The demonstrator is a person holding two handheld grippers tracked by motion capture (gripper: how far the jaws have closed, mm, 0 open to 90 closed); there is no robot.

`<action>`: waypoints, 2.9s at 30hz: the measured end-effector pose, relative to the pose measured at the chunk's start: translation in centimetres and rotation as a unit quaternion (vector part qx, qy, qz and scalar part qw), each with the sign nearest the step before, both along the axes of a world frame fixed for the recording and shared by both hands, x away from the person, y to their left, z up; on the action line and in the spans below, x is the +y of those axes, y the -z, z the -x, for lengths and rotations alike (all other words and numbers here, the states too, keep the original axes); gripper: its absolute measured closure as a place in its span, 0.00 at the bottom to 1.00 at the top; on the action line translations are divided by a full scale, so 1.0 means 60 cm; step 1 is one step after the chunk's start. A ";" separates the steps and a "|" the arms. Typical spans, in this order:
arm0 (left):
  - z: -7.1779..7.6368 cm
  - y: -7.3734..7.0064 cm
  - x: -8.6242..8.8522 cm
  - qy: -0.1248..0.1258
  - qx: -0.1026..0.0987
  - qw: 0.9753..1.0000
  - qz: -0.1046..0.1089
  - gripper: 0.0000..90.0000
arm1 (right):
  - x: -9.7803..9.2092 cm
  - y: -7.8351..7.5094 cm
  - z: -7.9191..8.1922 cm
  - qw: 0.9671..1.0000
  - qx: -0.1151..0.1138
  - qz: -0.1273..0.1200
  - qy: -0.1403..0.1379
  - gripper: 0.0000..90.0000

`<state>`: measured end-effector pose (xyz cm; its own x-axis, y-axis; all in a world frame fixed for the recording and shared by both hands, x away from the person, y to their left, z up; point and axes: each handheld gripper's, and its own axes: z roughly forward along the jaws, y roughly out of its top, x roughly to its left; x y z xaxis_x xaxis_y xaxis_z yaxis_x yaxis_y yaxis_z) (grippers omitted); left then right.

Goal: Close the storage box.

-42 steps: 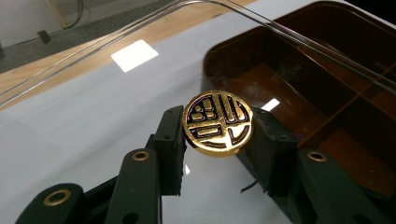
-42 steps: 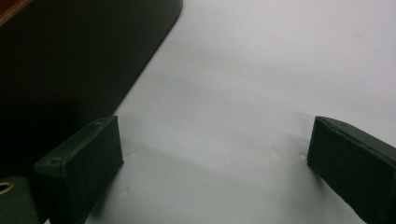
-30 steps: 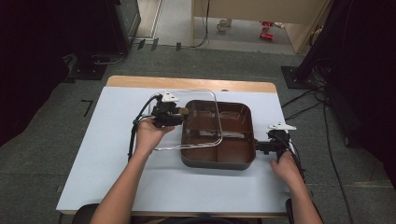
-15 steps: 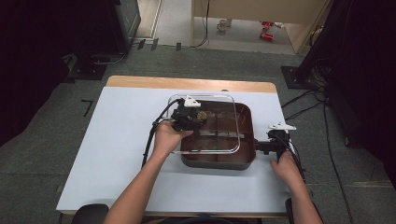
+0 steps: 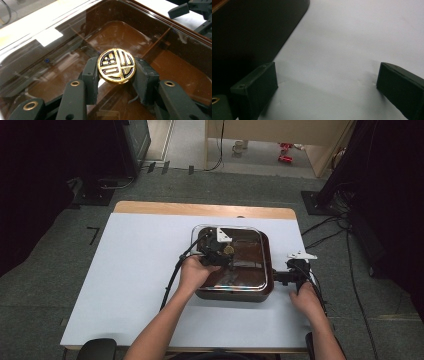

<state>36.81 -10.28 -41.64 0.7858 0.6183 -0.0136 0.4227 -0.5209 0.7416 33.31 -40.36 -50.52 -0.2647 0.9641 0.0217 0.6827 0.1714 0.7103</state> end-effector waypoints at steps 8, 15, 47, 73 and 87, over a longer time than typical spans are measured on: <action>0.003 0.009 -0.021 0.000 0.008 1.000 0.006 0.66 | 0.000 0.000 0.000 1.000 -0.001 0.000 -0.001 0.03; 0.002 0.014 -0.026 0.002 0.026 1.000 0.013 0.66 | 0.000 0.000 0.000 1.000 0.000 -0.001 0.001 0.03; 0.027 -0.024 0.080 0.023 0.011 0.999 0.046 0.34 | 0.000 0.000 0.000 1.000 0.000 0.000 0.000 0.03; 0.091 -0.008 0.220 -0.053 -0.023 0.998 0.029 0.27 | 0.000 0.000 0.000 1.000 0.000 -0.001 0.000 0.03; 0.110 0.071 0.286 -0.106 -0.037 0.993 0.033 0.22 | 0.000 0.000 0.000 1.000 0.000 -0.001 0.001 0.03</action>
<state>30.19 6.88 -45.90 0.6381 0.7700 -0.0059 0.4607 -0.3756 0.8042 33.31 -40.34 -50.52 -0.2629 0.9645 0.0239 0.6826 0.1685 0.7111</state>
